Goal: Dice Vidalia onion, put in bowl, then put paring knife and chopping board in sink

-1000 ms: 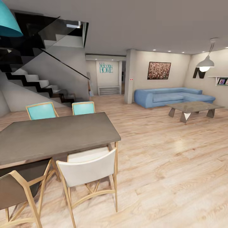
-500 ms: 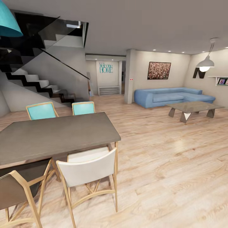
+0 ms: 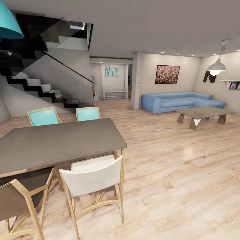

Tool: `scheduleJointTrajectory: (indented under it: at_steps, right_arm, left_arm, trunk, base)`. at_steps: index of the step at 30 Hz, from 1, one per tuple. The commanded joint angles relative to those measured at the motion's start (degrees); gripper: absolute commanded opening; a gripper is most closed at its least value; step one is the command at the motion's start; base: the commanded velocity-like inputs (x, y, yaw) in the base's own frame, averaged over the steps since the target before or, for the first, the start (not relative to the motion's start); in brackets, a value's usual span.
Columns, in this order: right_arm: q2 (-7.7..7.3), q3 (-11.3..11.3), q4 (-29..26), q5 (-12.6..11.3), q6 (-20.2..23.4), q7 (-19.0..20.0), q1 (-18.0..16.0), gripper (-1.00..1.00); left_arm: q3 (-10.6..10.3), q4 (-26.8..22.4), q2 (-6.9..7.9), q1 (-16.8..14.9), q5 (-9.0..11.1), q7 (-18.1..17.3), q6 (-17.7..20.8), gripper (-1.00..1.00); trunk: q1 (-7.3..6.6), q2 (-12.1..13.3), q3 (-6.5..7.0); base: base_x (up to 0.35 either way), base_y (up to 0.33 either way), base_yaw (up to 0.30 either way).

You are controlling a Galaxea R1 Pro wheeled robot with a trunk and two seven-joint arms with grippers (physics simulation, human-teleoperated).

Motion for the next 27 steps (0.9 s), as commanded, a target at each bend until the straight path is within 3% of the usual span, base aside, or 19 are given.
scheduleJointTrajectory:
  at_steps: [1, 27]
  right_arm:
    - [0.01, 0.01, 0.06, 0.01, -0.19, -0.01, -0.04, 1.0]
    - [0.04, 0.04, 0.08, 0.01, -0.19, -0.01, -0.04, 1.0]
  left_arm:
    - [0.02, 0.0, 0.0, -0.02, -0.01, 0.0, -0.03, 1.0]
    - [0.02, 0.0, 0.0, -0.02, -0.01, 0.0, -0.08, 1.0]
  trunk:
    - [0.0, -0.03, -0.06]
    - [0.0, -0.03, -0.06]
  base:
    - [0.0, 0.0, 0.0]
    - [0.0, 0.0, 0.0]
